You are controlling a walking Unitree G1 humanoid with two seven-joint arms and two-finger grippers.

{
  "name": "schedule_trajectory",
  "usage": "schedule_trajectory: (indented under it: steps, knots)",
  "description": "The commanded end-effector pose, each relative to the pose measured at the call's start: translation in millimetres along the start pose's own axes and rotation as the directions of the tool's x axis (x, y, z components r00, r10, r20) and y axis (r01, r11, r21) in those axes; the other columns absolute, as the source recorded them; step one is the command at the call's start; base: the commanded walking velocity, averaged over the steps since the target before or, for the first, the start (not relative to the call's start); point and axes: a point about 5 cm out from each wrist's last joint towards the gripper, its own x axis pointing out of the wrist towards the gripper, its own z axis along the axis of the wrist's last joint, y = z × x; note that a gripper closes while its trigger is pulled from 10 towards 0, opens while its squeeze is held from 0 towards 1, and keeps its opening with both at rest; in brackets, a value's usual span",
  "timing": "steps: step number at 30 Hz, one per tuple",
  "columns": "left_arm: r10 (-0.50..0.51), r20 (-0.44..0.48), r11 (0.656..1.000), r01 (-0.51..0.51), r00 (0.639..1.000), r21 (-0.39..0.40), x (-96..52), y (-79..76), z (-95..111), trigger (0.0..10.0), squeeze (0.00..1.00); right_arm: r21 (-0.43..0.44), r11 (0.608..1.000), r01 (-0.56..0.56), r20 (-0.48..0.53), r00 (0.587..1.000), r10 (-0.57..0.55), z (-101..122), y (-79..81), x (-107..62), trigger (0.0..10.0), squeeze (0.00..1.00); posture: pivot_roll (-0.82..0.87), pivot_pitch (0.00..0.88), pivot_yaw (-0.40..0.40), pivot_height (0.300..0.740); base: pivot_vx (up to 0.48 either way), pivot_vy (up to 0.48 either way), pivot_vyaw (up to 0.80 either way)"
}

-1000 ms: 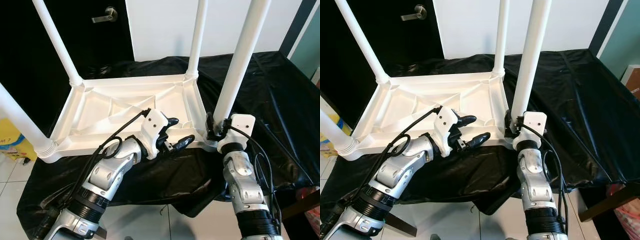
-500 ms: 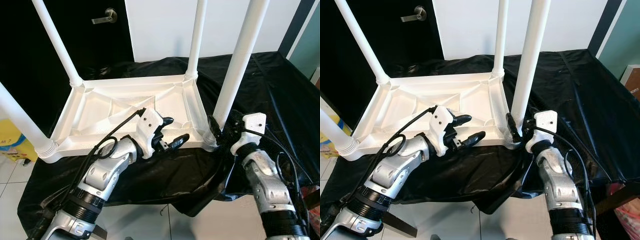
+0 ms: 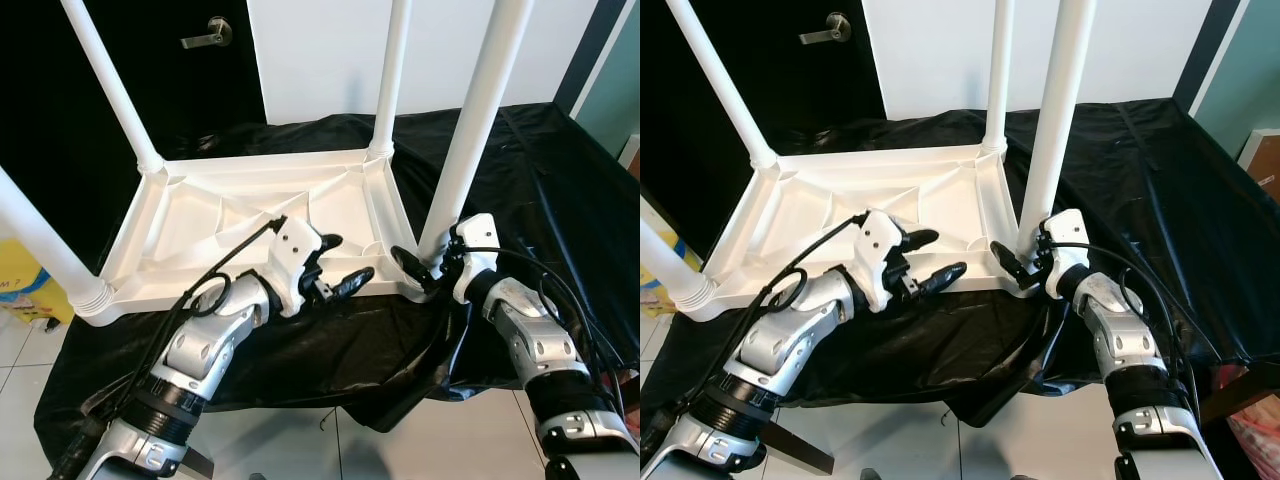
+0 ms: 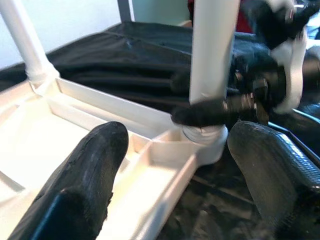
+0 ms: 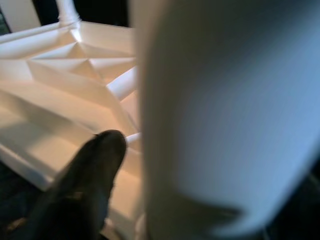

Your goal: Building children table

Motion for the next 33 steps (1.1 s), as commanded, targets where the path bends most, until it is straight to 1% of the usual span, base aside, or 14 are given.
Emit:
schedule_trajectory:
  steps: [1,14,15,16,17,20,21,24,25,26,27,29,30,33]
  knots:
    - [-0.073,-0.014,0.997,0.073,0.997,0.002,-1.9,0.0,-1.6,10.0,0.00,-0.010,0.999,-0.047,-0.016,0.999,0.047,-3.5,3.9,2.0,0.0,0.00,-0.08,0.000,0.009,0.740,0.000,0.000,0.00]
    - [-0.063,-0.003,0.998,0.063,0.998,0.007,0.1,2.5,0.5,10.0,0.00,0.006,0.999,-0.046,-0.038,0.998,0.046,-14.3,0.8,-1.0,0.0,0.00,-0.09,0.000,-0.007,0.740,0.000,0.000,0.00]
    - [-0.065,-0.003,0.998,0.065,0.998,0.006,0.1,2.3,0.2,10.0,0.00,0.009,0.999,-0.035,-0.040,0.999,0.035,-15.5,0.2,-1.1,5.7,0.00,-0.09,0.000,-0.006,0.740,0.000,0.000,0.00]
    - [-0.065,-0.003,0.998,0.065,0.998,0.006,0.1,2.3,0.2,10.0,0.00,0.009,0.999,-0.035,-0.040,0.999,0.035,-15.5,0.2,-1.1,5.7,0.00,-0.09,0.000,-0.006,0.740,0.000,0.000,0.00]
    - [-0.066,-0.004,0.998,0.066,0.998,0.006,-0.1,2.2,0.1,10.0,0.00,0.016,1.000,-0.023,-0.039,0.999,0.023,-16.2,-0.1,-1.0,10.0,0.00,-0.09,0.000,-0.004,0.740,0.000,0.000,0.00]
    - [-0.068,-0.005,0.998,0.068,0.998,0.004,-0.6,2.1,-0.2,10.0,0.00,0.019,1.000,-0.005,-0.026,1.000,0.006,-16.0,0.0,-0.9,10.0,0.00,-0.10,0.000,0.000,0.740,0.000,0.000,0.00]
    - [-0.076,-0.012,0.997,0.076,0.997,0.002,-0.8,1.1,-1.9,10.0,0.00,0.029,0.999,0.046,-0.004,0.999,-0.046,-16.0,1.7,-1.5,10.0,0.00,-0.10,0.002,0.006,0.740,0.000,0.000,0.00]
    - [-0.080,-0.014,0.997,0.080,0.997,0.001,-0.9,0.6,-2.5,10.0,0.00,0.034,0.997,0.067,0.006,0.998,-0.068,-15.9,2.8,-1.5,10.0,0.00,-0.10,0.003,0.008,0.740,0.000,0.000,0.00]
    - [-0.085,-0.015,0.996,0.085,0.996,0.001,0.0,-0.1,-2.9,10.0,0.00,0.029,0.992,0.121,0.005,0.993,-0.121,-16.8,3.3,-1.3,10.0,0.00,-0.10,0.005,0.012,0.740,0.000,0.000,0.00]
    - [-0.089,-0.014,0.996,0.089,0.996,-0.001,2.4,-0.3,-2.4,10.0,0.00,0.034,0.977,0.209,0.011,0.978,-0.209,-17.5,5.0,-0.9,10.0,0.00,-0.10,0.008,0.016,0.740,0.000,0.000,0.00]
    - [-0.090,-0.012,0.996,0.090,0.996,-0.003,3.1,-0.1,-2.2,10.0,0.00,0.032,0.972,0.234,0.015,0.972,-0.235,-17.8,5.6,-0.6,10.0,0.00,-0.10,0.008,0.017,0.740,0.000,0.000,0.00]
    - [-0.090,-0.012,0.996,0.090,0.996,-0.003,3.1,-0.1,-2.2,10.0,0.00,0.032,0.972,0.234,0.015,0.972,-0.235,-17.8,5.6,-0.6,10.0,0.00,-0.10,0.008,0.017,0.740,0.000,0.000,0.00]
    - [-0.091,-0.011,0.996,0.091,0.996,-0.004,3.9,0.1,-1.8,10.0,0.00,0.044,0.959,0.280,0.022,0.959,-0.281,-17.8,7.0,-0.1,10.0,0.00,-0.10,0.011,0.023,0.740,0.000,0.000,0.00]
    - [-0.096,-0.012,0.995,0.096,0.995,-0.006,3.8,-0.6,-2.0,10.0,0.00,0.051,0.945,0.322,0.027,0.946,-0.324,-17.7,10.0,0.7,10.0,0.00,-0.10,0.013,0.028,0.740,0.000,0.000,0.00]
